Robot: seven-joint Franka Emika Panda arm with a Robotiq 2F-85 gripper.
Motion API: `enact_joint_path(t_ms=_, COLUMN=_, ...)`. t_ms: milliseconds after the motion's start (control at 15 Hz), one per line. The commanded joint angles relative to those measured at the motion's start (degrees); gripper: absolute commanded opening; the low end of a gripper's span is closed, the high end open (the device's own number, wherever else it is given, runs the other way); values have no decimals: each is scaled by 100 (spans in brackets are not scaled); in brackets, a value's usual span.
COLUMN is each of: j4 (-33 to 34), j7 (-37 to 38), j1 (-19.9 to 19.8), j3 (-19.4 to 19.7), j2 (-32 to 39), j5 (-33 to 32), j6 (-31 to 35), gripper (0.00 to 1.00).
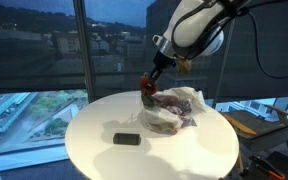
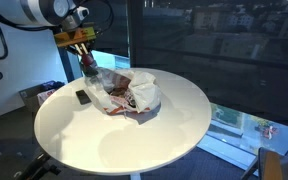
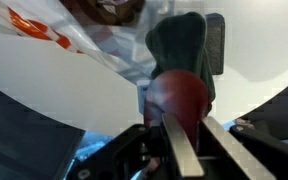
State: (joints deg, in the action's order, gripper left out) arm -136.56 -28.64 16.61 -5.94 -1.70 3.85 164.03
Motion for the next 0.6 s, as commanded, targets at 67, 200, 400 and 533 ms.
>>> enact_joint_path(t_ms=67, j4=911, j7=-2005, j1=262, j3=-437, j2=974, j5=1755, j6=48, gripper=6)
enact_joint_path(t_ms=200, j4=1270, j7=-2625, j1=120, j3=-593, j2=1360, j5=2189, j6=-179, gripper=6)
enact_joint_path(t_ms=400, j4=1613, j7=-2414, j1=-271, j3=-844, j2=1841, j5=1662, j6=-322, gripper=7)
enact_joint_path(t_ms=533, j4=1766, j7=-2237, j1=-416, j3=-878, j2=2053, j5=1280, j6=-408, gripper=9)
